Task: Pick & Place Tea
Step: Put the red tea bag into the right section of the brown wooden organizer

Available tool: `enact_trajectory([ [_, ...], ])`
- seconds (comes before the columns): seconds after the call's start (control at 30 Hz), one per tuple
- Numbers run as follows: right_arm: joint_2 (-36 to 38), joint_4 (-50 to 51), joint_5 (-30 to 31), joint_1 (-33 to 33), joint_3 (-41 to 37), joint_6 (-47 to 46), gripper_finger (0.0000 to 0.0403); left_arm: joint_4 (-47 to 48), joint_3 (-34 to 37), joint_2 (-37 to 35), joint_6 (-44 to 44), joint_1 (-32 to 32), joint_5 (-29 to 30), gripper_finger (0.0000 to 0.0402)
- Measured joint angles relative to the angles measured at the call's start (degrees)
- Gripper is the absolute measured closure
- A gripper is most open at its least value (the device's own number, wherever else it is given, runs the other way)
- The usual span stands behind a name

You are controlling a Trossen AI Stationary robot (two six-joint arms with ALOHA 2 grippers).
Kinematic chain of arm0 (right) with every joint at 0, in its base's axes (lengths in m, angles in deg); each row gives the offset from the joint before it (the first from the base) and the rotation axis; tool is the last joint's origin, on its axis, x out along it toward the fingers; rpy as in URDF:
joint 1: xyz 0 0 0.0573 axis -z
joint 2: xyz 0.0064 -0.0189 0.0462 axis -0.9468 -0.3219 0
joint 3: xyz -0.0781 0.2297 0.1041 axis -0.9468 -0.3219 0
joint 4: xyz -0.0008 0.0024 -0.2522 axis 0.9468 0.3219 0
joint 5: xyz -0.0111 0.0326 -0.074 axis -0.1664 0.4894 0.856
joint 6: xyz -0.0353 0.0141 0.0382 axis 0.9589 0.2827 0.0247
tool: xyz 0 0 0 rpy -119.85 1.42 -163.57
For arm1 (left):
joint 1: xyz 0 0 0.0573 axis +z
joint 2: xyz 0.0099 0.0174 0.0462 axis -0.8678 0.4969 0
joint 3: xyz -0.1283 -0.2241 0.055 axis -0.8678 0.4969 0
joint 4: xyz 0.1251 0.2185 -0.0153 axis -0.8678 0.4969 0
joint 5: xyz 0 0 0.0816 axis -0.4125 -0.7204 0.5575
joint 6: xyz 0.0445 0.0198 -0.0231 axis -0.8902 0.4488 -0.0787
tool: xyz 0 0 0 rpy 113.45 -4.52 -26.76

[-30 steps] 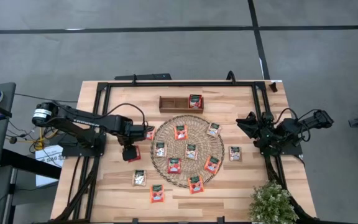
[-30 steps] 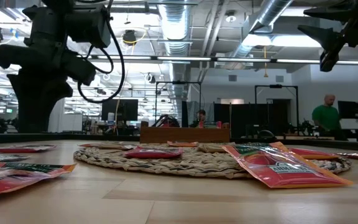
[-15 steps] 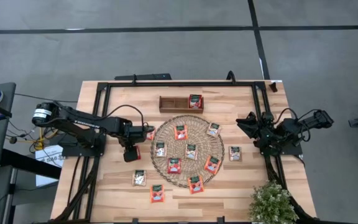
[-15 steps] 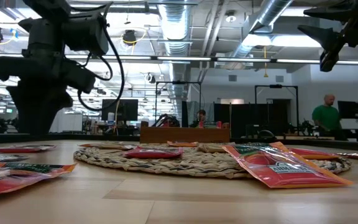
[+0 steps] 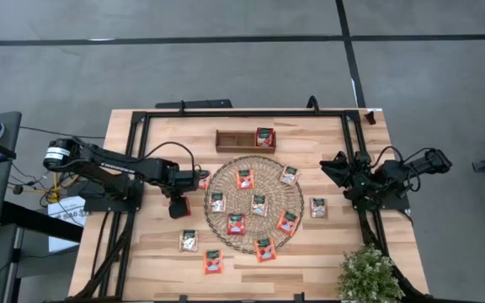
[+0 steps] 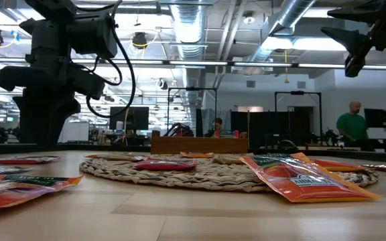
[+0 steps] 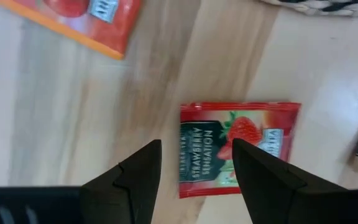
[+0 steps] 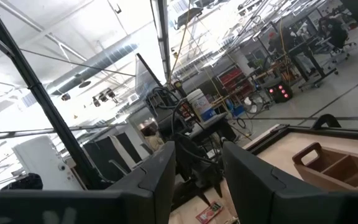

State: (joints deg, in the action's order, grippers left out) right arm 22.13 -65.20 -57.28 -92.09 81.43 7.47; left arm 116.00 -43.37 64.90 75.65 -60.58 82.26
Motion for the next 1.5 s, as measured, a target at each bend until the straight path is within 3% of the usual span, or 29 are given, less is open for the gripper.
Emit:
enact_trajectory([
  [0.4, 0.0, 0.0, -0.1, 0.0, 0.0, 0.0, 0.0277, -0.2, 0.2, 0.0, 0.3, 0.0, -1.7, 0.0213],
  [0.73, 0.0, 0.3, -0.1, 0.0, 0.2, 0.0, 0.0277, -0.3, -0.5, 10.4, -0.9, 0.1, -3.1, 0.0214],
  [0.93, 0.0, 0.2, -0.2, 0.0, 0.4, 0.0, 0.0277, -1.3, -0.4, 10.3, -2.1, 0.1, -3.3, 0.0219],
  [1.5, 0.0, 0.4, -0.2, 0.0, 0.6, 0.1, 0.0277, -0.1, -0.5, 8.2, 0.5, 0.0, -1.4, 0.0378],
])
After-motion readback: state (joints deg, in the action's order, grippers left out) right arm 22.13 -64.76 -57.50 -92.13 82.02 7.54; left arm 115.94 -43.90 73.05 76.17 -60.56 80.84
